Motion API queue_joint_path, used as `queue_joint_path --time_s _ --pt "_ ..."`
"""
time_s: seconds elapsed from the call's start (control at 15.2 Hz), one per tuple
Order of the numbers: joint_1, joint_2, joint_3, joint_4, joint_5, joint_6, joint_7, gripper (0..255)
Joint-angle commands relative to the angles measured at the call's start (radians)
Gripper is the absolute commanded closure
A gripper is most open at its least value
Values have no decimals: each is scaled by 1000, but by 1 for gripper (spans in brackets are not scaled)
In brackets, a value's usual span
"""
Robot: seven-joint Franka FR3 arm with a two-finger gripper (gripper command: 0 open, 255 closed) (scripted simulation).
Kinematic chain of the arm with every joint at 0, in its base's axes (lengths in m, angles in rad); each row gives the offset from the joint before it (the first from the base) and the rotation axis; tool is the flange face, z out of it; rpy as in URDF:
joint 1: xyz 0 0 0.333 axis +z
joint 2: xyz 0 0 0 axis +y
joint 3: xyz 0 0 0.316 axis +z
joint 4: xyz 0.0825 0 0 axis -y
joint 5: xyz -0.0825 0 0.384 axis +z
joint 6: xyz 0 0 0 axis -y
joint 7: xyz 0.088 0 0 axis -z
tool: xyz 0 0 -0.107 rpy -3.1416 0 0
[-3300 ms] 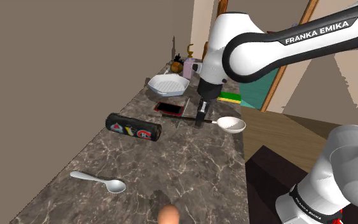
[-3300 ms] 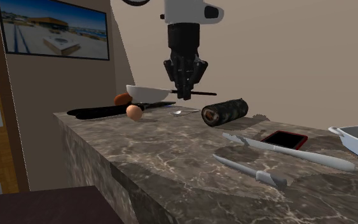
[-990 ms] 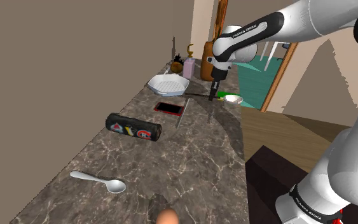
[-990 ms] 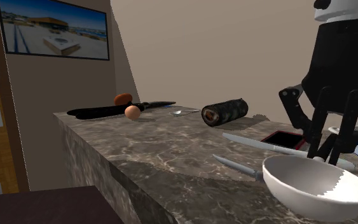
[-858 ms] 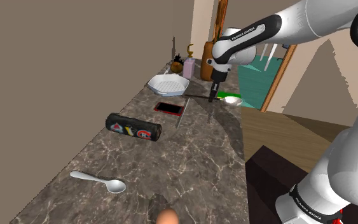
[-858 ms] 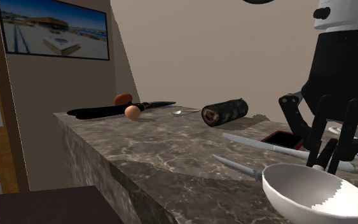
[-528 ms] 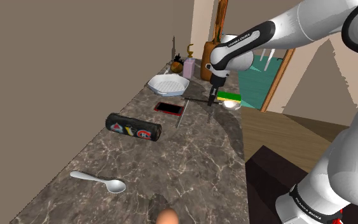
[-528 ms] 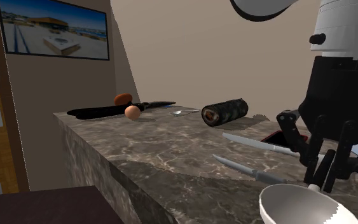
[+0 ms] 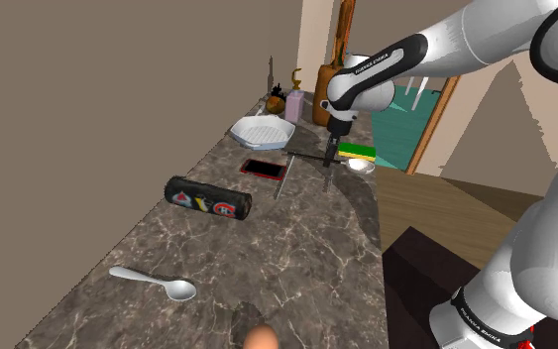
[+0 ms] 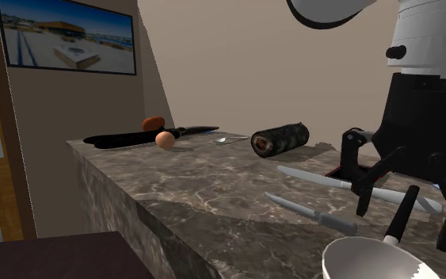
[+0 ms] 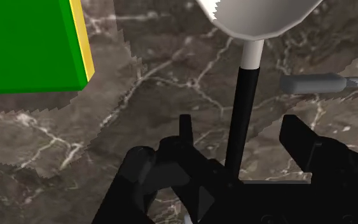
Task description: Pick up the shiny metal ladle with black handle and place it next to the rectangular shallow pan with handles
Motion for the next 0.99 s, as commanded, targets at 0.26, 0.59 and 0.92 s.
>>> queue_joint_path --time_s 0.26,0.59,0.92 --pt "-1 -20 -4 12 -13 -30 8 0" --pt "-4 -68 -12 52 -43 -115 28 0" --pt "-4 -68 -12 52 -43 -115 28 0"
